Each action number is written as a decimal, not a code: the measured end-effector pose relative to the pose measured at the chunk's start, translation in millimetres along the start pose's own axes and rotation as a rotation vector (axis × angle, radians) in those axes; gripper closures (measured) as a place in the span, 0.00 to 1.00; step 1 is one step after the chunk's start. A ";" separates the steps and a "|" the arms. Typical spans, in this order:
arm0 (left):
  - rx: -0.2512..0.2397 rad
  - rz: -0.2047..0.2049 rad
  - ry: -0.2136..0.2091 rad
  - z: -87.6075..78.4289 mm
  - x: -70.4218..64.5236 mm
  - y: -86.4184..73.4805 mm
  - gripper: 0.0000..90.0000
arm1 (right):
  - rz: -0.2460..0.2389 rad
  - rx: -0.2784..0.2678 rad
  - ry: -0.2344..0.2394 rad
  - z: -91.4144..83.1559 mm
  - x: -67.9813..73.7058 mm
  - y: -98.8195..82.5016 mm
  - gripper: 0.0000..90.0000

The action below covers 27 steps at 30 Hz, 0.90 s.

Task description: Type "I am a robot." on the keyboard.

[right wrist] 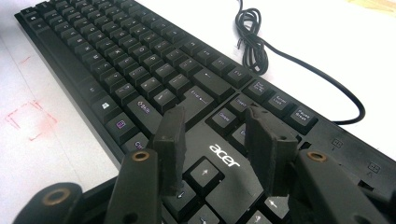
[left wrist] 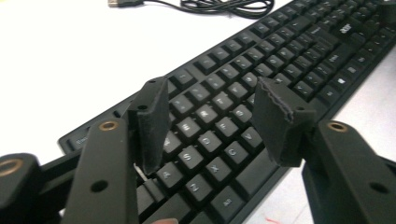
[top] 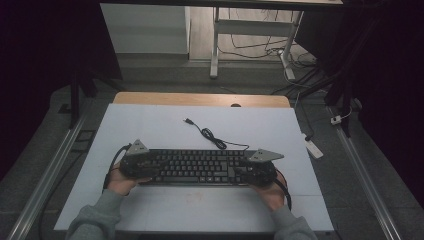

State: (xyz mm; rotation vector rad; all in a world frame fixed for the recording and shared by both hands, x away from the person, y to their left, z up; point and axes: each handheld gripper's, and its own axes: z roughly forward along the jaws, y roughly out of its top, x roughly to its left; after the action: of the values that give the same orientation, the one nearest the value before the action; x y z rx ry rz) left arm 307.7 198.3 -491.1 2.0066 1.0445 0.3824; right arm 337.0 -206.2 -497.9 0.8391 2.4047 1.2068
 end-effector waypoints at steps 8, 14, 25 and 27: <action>0.028 -0.009 0.035 0.8 9.8 -4.2 0.66 | 0.000 0.003 0.001 0.5 0.0 -0.4 0.65; 0.063 -0.015 0.045 3.2 15.5 -8.3 0.85 | 0.000 -0.001 0.003 0.7 0.0 -0.6 0.65; 0.149 0.005 0.032 12.0 17.1 -15.2 0.99 | -0.001 0.000 0.000 0.3 0.0 -0.9 0.65; 0.157 0.010 0.032 13.0 17.0 -15.6 0.99 | 0.000 0.000 0.000 0.3 0.0 -0.9 0.65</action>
State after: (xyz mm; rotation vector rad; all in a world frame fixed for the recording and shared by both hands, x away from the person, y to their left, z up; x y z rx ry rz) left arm 317.2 209.7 -513.0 2.1517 1.1151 0.3479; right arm 336.8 -206.5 -498.8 0.8386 2.4055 1.2066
